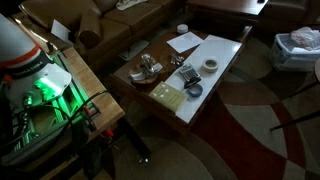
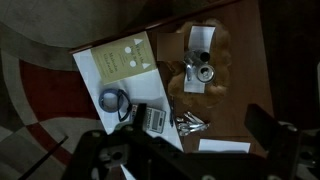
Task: Put the can on the left side of the book
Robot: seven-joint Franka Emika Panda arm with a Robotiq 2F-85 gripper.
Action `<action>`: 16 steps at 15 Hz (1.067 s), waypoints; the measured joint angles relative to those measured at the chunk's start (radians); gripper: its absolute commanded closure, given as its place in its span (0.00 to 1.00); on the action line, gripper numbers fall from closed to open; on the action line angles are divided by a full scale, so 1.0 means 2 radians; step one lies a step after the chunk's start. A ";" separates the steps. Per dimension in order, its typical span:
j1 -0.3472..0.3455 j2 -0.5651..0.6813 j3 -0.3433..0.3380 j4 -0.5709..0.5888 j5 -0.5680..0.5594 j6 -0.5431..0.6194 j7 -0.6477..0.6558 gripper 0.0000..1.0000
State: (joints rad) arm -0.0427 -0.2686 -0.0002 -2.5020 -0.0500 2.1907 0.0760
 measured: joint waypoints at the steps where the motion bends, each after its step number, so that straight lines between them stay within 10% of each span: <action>1: 0.001 0.011 -0.002 0.004 0.008 0.000 -0.009 0.00; 11: 0.014 0.298 0.014 0.158 0.058 -0.042 -0.095 0.00; 16: 0.013 0.290 0.012 0.159 0.058 -0.042 -0.094 0.00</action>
State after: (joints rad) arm -0.0176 0.3123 0.0236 -2.1849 0.0668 2.1068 -0.1129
